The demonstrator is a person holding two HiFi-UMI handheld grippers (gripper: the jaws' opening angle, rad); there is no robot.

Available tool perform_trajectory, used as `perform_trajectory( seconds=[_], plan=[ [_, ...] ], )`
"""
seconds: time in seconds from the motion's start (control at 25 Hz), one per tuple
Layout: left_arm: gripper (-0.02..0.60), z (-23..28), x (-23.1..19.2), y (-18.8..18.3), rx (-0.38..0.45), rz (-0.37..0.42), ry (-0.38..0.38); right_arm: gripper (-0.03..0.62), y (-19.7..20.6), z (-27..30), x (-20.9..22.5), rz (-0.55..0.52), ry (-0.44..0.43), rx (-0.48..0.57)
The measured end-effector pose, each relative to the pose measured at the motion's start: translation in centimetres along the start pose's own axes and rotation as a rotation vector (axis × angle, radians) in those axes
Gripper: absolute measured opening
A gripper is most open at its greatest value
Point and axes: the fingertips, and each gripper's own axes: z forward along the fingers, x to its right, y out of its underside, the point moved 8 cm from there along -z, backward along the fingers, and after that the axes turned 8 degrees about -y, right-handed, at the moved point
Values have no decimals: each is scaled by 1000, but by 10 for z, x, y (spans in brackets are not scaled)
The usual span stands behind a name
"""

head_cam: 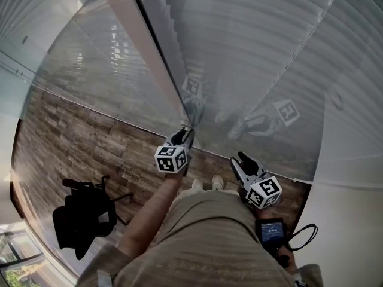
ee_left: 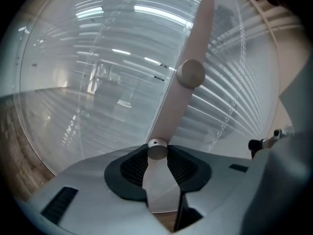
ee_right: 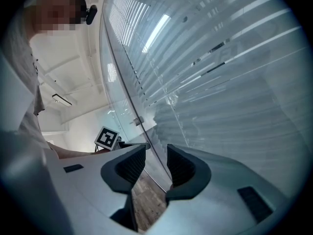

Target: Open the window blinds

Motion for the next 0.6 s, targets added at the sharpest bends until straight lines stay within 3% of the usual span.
perform_trajectory(
  seconds=[0.36, 0.6],
  plan=[
    [135, 4, -12, 10, -7, -362, 149, 126, 7, -2, 3, 3, -9, 0],
    [135, 6, -16, 13, -13, -493, 218, 126, 6, -3, 2, 3, -10, 0]
  ],
)
